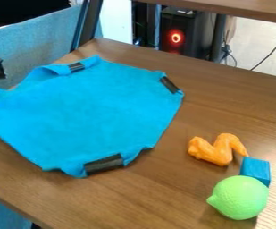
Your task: Unfold the blue cloth from top right to bottom left
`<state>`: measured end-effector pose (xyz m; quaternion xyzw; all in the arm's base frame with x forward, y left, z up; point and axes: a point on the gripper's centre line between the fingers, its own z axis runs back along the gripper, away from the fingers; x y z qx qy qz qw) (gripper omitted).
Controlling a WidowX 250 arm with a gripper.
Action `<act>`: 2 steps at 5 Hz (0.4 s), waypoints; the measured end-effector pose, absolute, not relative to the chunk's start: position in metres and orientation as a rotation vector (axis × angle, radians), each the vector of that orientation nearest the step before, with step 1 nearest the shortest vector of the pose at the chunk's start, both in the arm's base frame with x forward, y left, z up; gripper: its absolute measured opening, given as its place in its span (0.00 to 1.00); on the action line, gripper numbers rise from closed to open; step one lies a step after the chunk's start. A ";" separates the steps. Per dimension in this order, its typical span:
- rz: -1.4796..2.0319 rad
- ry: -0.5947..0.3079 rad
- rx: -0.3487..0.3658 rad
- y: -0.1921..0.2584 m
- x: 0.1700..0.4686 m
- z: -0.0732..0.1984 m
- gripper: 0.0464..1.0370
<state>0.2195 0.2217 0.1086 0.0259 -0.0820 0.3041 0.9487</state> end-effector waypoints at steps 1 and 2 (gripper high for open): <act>0.615 -0.173 0.074 0.224 0.220 0.109 0.52; 0.617 -0.147 0.099 0.222 0.222 0.109 0.79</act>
